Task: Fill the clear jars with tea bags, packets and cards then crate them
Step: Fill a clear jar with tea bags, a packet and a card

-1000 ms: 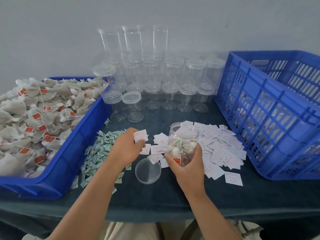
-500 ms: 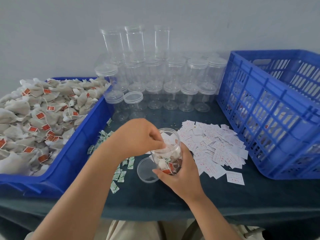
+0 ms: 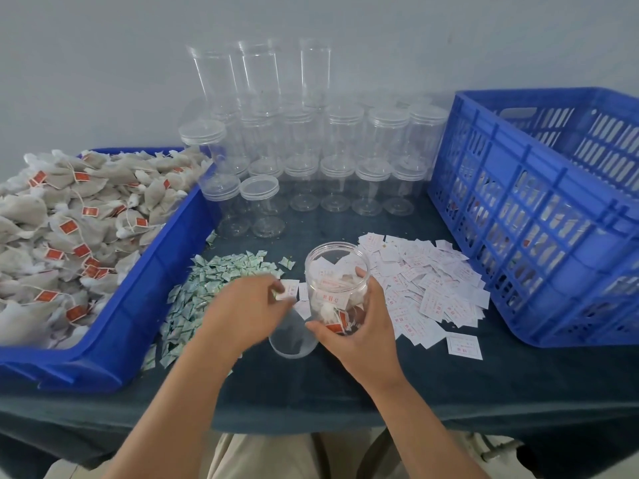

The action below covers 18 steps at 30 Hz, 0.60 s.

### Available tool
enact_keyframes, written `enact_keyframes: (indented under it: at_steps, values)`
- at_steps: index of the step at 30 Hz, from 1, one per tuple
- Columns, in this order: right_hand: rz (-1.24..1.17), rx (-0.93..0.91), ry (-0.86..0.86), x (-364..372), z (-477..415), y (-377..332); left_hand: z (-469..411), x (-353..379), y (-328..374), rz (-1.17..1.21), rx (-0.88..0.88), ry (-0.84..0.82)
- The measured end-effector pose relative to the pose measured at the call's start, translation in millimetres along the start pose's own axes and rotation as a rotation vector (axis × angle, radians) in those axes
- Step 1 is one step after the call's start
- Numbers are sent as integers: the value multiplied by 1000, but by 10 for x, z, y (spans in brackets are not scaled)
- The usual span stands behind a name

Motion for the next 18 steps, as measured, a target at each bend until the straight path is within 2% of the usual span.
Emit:
enact_keyframes:
  at_steps: [2,4,8,11,15,17,18]
  values:
    - [-15,2,26,-33,-13,40,81,346,-65,-104,-15,-82]
    - [-27,28,36,-52,-33,93,135,505,-66,-145,-19,-77]
    - [-41,72,23,-39,-37,175,132,510,-186,36,-101,-38]
    - [-67,76,-6,-20,-21,166,166,455,-233,281,-106,-17]
    - [-81,32,-66,21,26,96,218,155,-283,874,-79,138]
    - [-48,8,-131,94,53,61,223,-53,-161,1105,5,163]
    - [-15,-3,-174,146,63,26,233,-182,-70,1122,88,163]
Point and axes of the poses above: each hand's wrist, its own z-axis away from the middle knuckle, its own x-axis out of the palm, y = z × x, the point moved 10 cm from there along -z, towards the middle knuckle, and after that the axes turned 2 degrees about -y, right-handed, at the moved point
